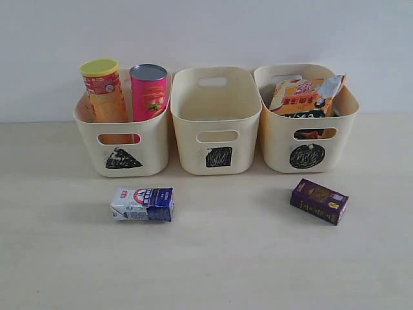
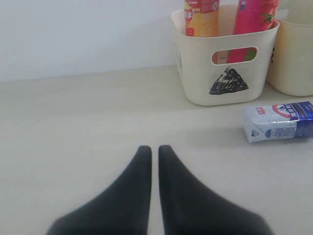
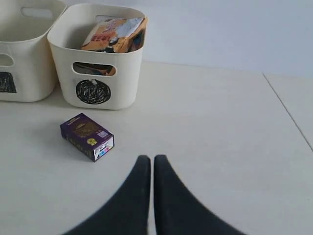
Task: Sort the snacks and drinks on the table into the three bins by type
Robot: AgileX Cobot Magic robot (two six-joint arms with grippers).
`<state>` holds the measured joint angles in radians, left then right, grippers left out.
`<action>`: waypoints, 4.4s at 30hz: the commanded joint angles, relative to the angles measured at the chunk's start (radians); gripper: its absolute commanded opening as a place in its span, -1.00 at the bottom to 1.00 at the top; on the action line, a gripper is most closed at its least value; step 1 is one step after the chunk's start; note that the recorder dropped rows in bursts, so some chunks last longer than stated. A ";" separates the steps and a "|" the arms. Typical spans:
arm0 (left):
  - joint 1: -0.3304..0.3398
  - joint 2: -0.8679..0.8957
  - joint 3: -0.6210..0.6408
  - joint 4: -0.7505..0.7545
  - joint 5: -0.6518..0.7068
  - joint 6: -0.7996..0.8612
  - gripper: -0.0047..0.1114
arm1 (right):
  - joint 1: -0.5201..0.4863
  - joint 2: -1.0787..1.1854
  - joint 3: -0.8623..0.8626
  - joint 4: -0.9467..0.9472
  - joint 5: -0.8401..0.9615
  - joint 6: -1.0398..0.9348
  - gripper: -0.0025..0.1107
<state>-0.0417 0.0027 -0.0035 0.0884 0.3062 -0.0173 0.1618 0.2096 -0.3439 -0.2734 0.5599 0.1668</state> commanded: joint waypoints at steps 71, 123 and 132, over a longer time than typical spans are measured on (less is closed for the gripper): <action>0.002 -0.003 0.004 0.001 -0.013 -0.008 -0.84 | -0.180 -0.210 0.344 0.187 -0.199 -0.147 -0.96; 0.002 -0.003 0.004 -0.181 -0.634 -0.252 -0.84 | -0.180 -0.210 0.344 0.187 -0.201 -0.146 -0.96; 0.002 0.302 -0.262 0.017 -0.646 -0.406 -0.84 | -0.180 -0.210 0.344 0.187 -0.201 -0.146 -0.96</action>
<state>-0.0417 0.1926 -0.1776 0.0178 -0.3704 -0.3574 -0.0117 0.0050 -0.0049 -0.0922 0.3720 0.0196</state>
